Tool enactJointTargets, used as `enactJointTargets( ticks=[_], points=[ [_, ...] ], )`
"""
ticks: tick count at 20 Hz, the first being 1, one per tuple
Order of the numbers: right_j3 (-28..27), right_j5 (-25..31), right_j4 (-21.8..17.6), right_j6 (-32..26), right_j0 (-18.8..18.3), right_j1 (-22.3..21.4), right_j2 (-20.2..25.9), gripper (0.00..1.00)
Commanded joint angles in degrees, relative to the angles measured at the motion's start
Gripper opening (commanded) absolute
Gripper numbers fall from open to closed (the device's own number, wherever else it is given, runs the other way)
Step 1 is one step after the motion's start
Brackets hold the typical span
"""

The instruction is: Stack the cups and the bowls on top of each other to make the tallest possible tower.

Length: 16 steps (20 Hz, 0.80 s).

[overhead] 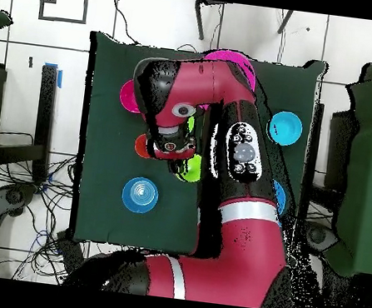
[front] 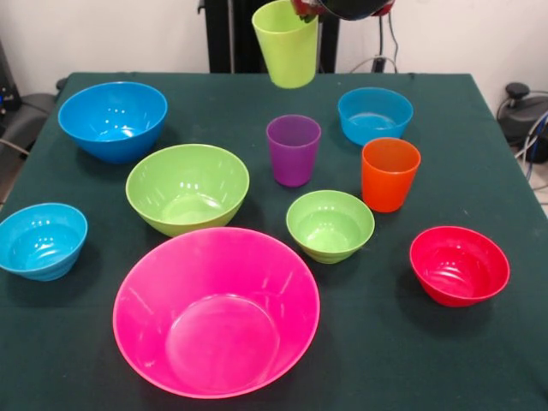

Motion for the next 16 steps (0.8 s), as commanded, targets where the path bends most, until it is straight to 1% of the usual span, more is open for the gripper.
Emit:
enactJointTargets(
  ticks=[1, 5, 8, 14, 16],
  points=[
    [7.88, -10.45, -4.04, -8.43, -0.93, -0.91, 2.22, 0.00],
    [9.85, -12.58, -3.24, -7.54, -1.26, -1.84, 2.07, 0.00],
    [9.60, -12.22, -3.13, -7.56, -1.21, -1.61, 2.10, 0.00],
    [9.31, -13.29, -3.26, -7.52, -1.39, -0.58, 2.25, 0.00],
    [10.14, -14.12, -3.06, -7.04, -1.46, -0.97, 2.22, 0.00]
  ],
)
